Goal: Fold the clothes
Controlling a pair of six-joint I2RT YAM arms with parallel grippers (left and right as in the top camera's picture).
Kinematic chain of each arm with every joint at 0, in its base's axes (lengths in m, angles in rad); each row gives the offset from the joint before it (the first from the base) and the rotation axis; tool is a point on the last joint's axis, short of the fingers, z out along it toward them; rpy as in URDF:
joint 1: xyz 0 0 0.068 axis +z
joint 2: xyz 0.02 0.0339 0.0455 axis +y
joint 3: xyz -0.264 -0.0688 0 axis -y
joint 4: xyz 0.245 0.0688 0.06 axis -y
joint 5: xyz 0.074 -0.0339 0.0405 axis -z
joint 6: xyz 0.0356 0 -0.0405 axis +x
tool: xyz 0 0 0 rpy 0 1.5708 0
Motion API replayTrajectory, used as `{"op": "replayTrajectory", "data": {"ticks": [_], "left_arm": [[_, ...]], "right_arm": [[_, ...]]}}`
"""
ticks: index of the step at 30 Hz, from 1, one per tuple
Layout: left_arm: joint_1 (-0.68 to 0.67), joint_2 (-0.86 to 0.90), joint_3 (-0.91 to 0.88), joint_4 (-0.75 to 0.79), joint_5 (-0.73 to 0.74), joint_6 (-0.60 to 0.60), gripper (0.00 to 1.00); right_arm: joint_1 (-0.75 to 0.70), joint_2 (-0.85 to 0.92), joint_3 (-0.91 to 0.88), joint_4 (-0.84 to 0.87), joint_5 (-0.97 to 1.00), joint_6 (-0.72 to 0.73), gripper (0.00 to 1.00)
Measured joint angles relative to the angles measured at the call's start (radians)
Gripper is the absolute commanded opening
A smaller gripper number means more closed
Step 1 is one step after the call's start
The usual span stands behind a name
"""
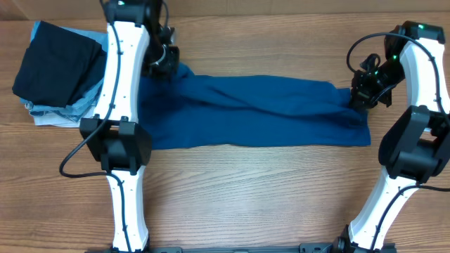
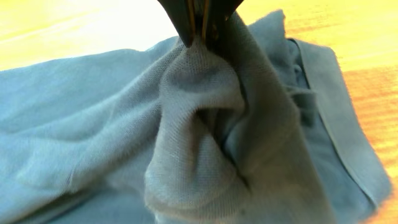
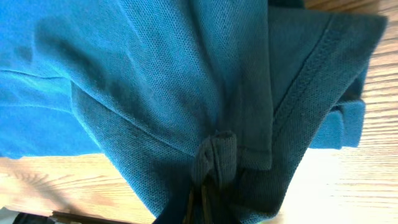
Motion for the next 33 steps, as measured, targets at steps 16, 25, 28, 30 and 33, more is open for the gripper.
{"op": "replayTrajectory", "data": {"ticks": [16,25,28,30,33], "left_arm": [[0.062,0.000,-0.192,0.001,-0.140,-0.072,0.04],[0.058,0.000,-0.428,0.082,-0.171,-0.102,0.18],[0.058,0.000,-0.431,0.080,-0.178,-0.105,0.57],[0.059,0.000,-0.431,0.080,-0.182,-0.109,0.61],[0.059,0.000,-0.414,0.074,-0.185,-0.109,0.63]], "right_arm": [[0.000,-0.005,-0.307,0.204,0.273,0.087,0.04],[-0.039,-0.005,-0.309,0.213,0.320,0.112,0.28],[-0.040,-0.005,-0.309,0.215,0.324,0.114,0.39],[-0.040,-0.005,-0.309,0.216,0.327,0.115,0.41],[-0.040,-0.005,-0.253,0.191,0.318,0.114,0.43]]}}
